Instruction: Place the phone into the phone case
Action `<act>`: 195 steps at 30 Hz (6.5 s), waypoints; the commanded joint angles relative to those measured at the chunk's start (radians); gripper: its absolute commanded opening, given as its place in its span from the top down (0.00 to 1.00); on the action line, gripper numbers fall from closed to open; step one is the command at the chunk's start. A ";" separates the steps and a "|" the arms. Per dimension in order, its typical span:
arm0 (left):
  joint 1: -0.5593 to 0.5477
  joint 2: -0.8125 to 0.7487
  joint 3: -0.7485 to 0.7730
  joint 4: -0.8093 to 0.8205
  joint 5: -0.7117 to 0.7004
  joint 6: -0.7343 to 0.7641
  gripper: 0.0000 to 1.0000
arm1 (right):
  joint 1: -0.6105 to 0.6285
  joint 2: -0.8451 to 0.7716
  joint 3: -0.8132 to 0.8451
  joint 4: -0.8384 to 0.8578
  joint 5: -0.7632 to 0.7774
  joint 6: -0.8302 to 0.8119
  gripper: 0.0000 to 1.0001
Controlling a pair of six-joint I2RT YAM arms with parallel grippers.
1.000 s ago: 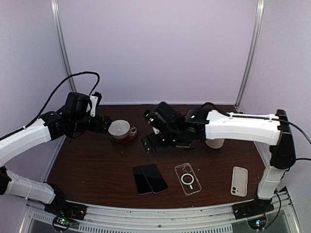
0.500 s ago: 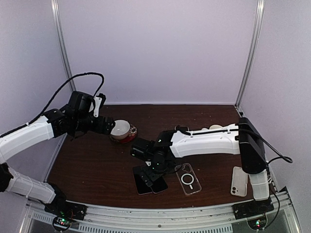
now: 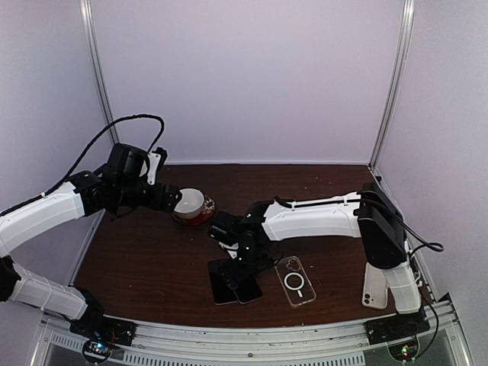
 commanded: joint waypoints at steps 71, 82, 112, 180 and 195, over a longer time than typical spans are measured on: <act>0.006 0.056 0.027 0.012 -0.013 0.052 0.02 | 0.017 -0.592 -0.723 0.277 0.364 0.195 0.60; 0.006 0.059 0.027 0.009 -0.018 0.052 0.02 | 0.016 -0.568 -0.733 0.303 0.347 0.208 0.61; 0.006 0.060 0.030 0.007 -0.020 0.056 0.02 | 0.026 -0.591 -0.674 0.214 0.285 0.103 0.59; 0.006 0.080 0.041 -0.009 -0.027 0.063 0.02 | -0.019 -0.594 -0.992 0.160 -0.024 0.270 0.86; 0.006 0.092 0.044 -0.014 -0.041 0.070 0.03 | -0.020 -0.498 -0.570 0.025 0.111 0.171 0.00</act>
